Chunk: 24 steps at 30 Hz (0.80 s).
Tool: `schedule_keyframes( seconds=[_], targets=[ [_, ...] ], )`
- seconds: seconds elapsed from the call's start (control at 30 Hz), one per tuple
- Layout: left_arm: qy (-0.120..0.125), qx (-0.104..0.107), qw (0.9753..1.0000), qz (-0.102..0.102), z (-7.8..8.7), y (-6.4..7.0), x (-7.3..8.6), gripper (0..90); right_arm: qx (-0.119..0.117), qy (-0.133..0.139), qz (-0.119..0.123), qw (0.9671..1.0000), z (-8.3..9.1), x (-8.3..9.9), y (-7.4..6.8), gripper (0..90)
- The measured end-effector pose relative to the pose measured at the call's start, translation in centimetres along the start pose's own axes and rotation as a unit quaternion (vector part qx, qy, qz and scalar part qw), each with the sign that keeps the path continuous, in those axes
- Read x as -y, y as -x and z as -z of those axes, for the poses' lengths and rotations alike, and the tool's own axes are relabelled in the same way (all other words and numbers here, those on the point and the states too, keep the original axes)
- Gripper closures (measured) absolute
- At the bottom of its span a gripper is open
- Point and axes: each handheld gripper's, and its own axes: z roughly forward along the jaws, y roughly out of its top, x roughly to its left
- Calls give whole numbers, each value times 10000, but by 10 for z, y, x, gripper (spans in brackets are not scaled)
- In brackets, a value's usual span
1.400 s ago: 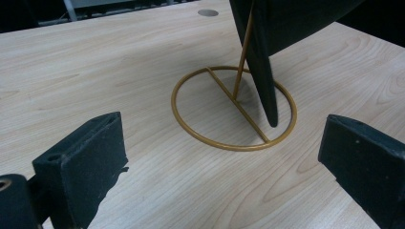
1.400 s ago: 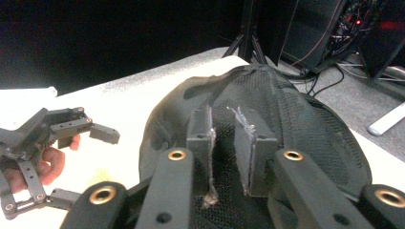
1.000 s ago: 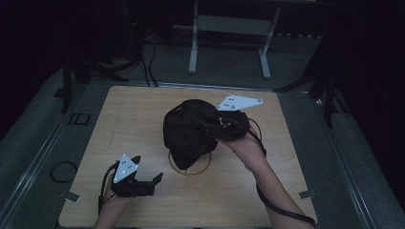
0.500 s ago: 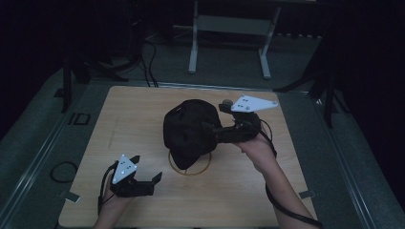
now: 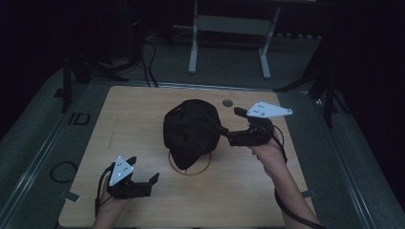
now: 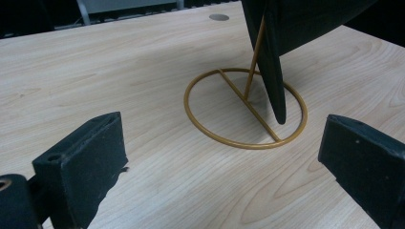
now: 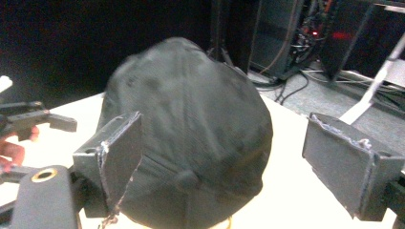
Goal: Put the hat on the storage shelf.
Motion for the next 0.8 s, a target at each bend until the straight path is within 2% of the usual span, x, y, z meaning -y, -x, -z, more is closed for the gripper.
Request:
schedule_keyframes(
  seconds=[0.23,0.47,0.8],
  targets=[
    [2,-19,10000,21,1,-2,1,27,234,-73,-33,9997,5,21,12,136],
    [70,-32,9999,78,2,-6,3,27,431,4,-174,9989,13,49,26,137],
    [-15,-213,9997,91,-1,-14,11,27,782,-183,-374,9961,20,95,44,137]
  ],
)
